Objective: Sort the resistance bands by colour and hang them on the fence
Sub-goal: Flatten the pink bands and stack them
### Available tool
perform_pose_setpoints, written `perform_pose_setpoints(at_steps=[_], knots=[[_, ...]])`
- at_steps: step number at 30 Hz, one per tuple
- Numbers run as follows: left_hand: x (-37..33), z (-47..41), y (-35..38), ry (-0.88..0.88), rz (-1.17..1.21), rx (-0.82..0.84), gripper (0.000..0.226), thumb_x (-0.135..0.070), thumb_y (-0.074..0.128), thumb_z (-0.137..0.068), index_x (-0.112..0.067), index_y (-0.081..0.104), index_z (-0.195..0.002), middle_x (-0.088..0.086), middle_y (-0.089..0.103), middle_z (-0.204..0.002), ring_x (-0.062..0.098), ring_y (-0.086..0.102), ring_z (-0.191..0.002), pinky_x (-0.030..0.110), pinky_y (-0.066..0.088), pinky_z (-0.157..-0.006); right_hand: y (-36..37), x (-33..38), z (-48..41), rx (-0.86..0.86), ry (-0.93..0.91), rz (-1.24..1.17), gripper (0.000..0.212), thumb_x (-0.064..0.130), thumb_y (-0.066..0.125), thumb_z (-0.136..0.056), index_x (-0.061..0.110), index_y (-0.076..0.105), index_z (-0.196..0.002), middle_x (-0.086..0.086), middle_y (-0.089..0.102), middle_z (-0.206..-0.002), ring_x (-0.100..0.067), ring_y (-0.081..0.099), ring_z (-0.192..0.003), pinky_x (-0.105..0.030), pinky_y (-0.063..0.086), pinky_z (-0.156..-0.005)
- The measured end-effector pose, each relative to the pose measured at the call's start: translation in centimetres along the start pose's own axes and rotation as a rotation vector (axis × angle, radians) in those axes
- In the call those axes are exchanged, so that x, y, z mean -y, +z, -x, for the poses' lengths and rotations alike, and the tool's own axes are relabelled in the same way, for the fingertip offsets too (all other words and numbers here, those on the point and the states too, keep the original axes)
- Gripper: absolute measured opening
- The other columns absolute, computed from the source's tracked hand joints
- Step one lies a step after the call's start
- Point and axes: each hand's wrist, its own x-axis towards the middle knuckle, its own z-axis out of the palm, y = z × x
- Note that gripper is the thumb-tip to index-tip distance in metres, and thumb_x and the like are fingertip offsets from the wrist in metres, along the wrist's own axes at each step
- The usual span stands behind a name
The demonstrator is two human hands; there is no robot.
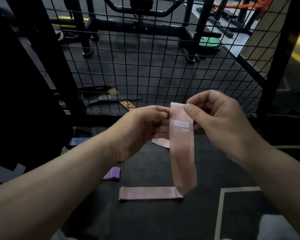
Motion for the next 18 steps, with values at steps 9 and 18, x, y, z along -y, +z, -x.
perform_pose_setpoints(at_steps=[9, 18], knots=[[0.9, -0.2, 0.4, 0.077, -0.188, -0.081, 0.021, -0.021, 0.065, -0.093, -0.001, 0.066, -0.1, 0.017, 0.065, -0.089, 0.027, 0.058, -0.081, 0.041, 0.048, -0.079, -0.2, 0.8, 0.1, 0.163, 0.024, 0.132, 0.016, 0.031, 0.068, -0.09, 0.015, 0.073, -0.089, -0.002, 0.072, -0.076, -0.005, 0.064, -0.06, -0.016, 0.049, -0.053], [1.8, -0.1, -0.5, -0.098, -0.304, 0.059, 0.006, -0.007, 0.068, -0.09, -0.003, 0.068, -0.095, 0.009, 0.068, -0.083, 0.014, 0.063, -0.072, 0.021, 0.05, -0.065, -1.5, 0.8, -1.2, -0.102, 0.17, -0.196, 0.016, 0.023, 0.061, -0.097, 0.008, 0.064, -0.096, -0.009, 0.072, -0.084, -0.024, 0.073, -0.074, -0.04, 0.061, -0.06]])
